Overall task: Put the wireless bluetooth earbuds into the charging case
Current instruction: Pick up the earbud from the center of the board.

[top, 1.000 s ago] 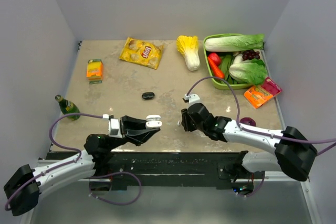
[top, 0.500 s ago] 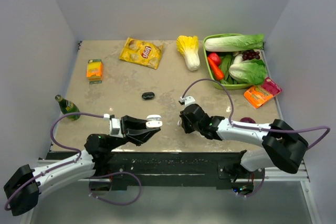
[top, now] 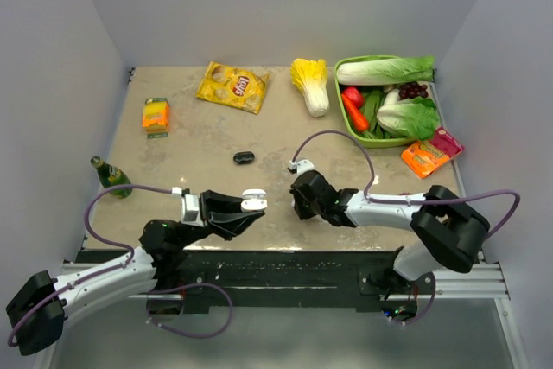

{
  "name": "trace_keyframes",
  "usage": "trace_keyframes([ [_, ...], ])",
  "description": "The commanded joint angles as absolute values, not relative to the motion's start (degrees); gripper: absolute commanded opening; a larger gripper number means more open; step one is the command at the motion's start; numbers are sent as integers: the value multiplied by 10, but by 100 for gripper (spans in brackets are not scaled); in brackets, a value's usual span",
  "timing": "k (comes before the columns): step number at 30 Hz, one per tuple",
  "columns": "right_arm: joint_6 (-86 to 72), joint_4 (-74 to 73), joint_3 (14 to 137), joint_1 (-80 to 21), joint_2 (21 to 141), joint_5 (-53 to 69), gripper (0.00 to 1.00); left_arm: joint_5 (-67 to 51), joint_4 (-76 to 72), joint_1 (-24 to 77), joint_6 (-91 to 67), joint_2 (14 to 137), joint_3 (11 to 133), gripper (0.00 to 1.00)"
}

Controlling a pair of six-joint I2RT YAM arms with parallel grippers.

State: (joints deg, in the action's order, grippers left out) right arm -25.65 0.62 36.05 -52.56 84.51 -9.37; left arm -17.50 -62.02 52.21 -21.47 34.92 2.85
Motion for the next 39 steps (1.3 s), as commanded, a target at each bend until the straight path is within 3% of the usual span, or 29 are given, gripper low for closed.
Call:
trace_keyframes([
  [1, -252, 29, 393, -526, 861, -96, 4, -170, -635, 526, -207, 346, -36, 0],
  [21, -245, 21, 511, -505, 953, -131, 4, -165, -597, 527, -200, 317, -29, 0],
  [27, -222, 36, 485, -505, 890, -119, 16, -160, -589, 528, -199, 312, -26, 0],
  [29, -213, 18, 484, -505, 871, -113, 15, -160, -589, 529, -198, 315, -25, 0],
  [34, -198, 11, 454, -505, 849, -90, 0, -160, -596, 530, -199, 323, -25, 0],
  [39, -198, 18, 433, -505, 872, -72, 0, -164, -608, 532, -200, 337, -25, 0],
])
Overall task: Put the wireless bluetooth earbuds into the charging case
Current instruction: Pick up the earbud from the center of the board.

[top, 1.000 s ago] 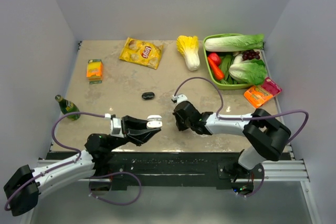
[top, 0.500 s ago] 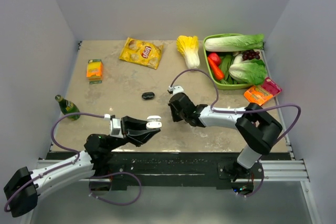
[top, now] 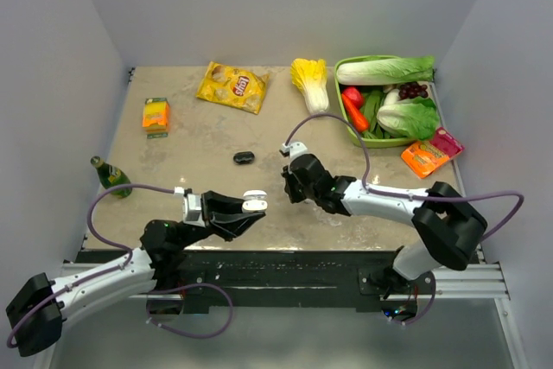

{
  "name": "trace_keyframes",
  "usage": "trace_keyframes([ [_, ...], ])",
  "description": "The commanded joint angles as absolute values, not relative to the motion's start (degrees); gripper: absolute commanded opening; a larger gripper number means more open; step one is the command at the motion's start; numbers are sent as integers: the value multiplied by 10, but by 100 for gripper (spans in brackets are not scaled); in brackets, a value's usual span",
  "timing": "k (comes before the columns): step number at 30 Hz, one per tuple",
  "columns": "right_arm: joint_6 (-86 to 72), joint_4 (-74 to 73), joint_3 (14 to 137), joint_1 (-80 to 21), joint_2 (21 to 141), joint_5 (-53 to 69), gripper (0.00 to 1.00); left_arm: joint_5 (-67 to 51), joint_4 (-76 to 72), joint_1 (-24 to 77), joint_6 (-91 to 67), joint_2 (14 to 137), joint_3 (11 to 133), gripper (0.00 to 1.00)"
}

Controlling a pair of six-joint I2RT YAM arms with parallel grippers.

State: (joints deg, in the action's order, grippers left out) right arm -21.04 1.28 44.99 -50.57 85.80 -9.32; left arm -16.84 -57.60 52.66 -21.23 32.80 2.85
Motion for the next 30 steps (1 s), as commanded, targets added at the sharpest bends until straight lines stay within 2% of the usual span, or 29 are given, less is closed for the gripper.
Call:
trace_keyframes([
  [1, -198, 19, 432, -505, 873, -69, 0, -165, -608, 533, -200, 339, -24, 0],
  [23, -219, 20, 479, -479, 954, -122, 0, -160, -586, 534, -197, 319, -26, 0],
  [30, -200, 36, 487, -473, 947, -94, 0, -158, -587, 535, -196, 321, -27, 0],
])
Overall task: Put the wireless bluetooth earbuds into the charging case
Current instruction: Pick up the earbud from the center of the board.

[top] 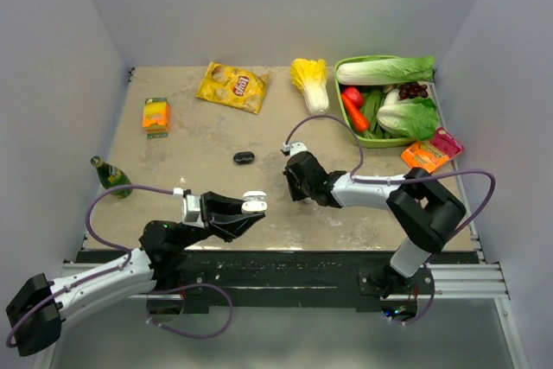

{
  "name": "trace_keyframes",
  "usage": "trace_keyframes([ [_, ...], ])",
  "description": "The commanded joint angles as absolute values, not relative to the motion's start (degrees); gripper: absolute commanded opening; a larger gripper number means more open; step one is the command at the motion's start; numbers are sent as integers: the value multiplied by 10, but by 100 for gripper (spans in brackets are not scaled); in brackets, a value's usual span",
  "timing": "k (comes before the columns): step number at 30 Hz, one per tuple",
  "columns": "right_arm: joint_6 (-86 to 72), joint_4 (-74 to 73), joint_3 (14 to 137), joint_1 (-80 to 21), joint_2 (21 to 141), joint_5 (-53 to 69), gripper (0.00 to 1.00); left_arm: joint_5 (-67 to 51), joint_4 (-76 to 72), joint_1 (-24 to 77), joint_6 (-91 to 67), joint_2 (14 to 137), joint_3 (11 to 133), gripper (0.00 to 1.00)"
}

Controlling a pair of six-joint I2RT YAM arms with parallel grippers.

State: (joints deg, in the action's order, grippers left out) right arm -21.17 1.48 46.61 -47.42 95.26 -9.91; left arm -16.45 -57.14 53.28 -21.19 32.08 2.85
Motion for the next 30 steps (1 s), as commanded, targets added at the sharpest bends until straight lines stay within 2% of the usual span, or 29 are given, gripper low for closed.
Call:
trace_keyframes([
  [1, -191, 45, 486, -473, 941, -84, 0, -159, -590, 535, -197, 323, -27, 0],
  [3, -179, 50, 479, -475, 920, -53, 4, -161, -592, 535, -197, 325, -26, 0],
  [4, -177, 50, 476, -475, 913, -47, 9, -162, -593, 535, -197, 325, -26, 0],
  [5, -177, 47, 474, -475, 903, -44, 19, -162, -594, 535, -197, 325, -26, 0],
  [9, -183, 18, 485, -475, 864, -52, 34, -160, -596, 535, -197, 328, -27, 0],
  [18, -263, -41, 487, -469, 837, -223, 33, -158, -609, 536, -200, 333, -32, 0],
  [22, -278, -8, 454, -427, 838, -146, 36, -154, -606, 536, -203, 323, -34, 0],
  [24, -286, 18, 437, -396, 831, -77, 34, -148, -604, 536, -205, 314, -37, 0],
  [26, -290, 50, 418, -368, 826, -23, 28, -143, -596, 536, -206, 306, -38, 0],
  [28, -289, 55, 418, -354, 830, -8, 11, -135, -590, 537, -207, 301, -39, 0],
  [30, -286, 55, 421, -350, 837, -2, 0, -129, -585, 537, -207, 299, -39, 0],
])
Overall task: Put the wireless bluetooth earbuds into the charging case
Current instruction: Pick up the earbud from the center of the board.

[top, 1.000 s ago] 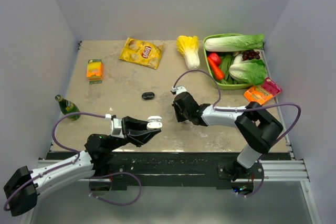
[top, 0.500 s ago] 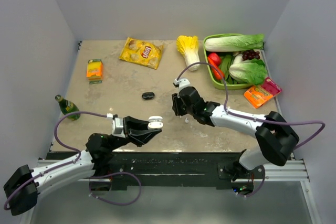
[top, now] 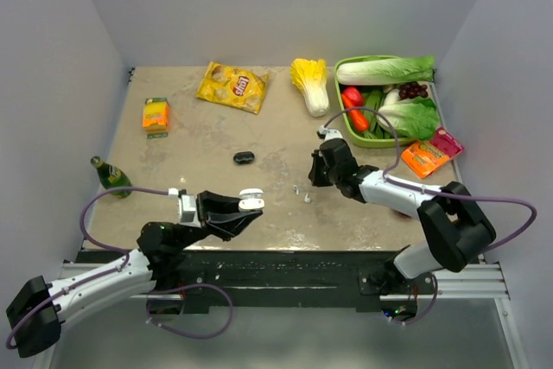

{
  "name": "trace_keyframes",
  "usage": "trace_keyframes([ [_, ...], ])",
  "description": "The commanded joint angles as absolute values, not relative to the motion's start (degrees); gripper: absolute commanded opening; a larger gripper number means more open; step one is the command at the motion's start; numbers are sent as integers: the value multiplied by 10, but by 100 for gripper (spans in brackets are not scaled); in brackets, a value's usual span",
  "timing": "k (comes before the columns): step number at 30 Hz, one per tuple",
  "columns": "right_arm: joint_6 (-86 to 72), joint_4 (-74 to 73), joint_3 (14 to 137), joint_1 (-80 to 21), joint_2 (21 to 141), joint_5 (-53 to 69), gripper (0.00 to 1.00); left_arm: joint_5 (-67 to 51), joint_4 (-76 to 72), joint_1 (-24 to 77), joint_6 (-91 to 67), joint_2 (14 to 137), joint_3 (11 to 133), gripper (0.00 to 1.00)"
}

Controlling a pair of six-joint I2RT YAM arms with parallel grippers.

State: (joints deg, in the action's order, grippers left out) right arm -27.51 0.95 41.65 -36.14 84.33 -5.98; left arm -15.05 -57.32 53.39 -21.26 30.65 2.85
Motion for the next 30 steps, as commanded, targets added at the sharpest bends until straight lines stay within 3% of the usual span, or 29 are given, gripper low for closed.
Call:
trace_keyframes([
  [1, -286, 57, 423, -348, 837, -2, 0, -127, -584, 536, -207, 299, -39, 0],
  [10, -310, 142, 377, -304, 824, 96, 0, -120, -585, 537, -210, 294, -43, 0],
  [13, -318, 182, 359, -289, 818, 144, 8, -118, -577, 537, -210, 292, -40, 0],
  [16, -323, 203, 354, -287, 812, 177, 0, -115, -572, 537, -211, 292, -38, 0],
  [24, -333, 291, 336, -287, 804, 267, 0, -113, -572, 537, -214, 288, -40, 0],
  [27, -346, 335, 323, -287, 798, 286, 24, -113, -573, 537, -215, 286, -40, 0],
  [28, -345, 340, 322, -286, 796, 290, 39, -113, -572, 537, -216, 284, -41, 0],
  [30, -348, 331, 323, -286, 787, 273, 51, -112, -572, 537, -217, 282, -43, 0],
])
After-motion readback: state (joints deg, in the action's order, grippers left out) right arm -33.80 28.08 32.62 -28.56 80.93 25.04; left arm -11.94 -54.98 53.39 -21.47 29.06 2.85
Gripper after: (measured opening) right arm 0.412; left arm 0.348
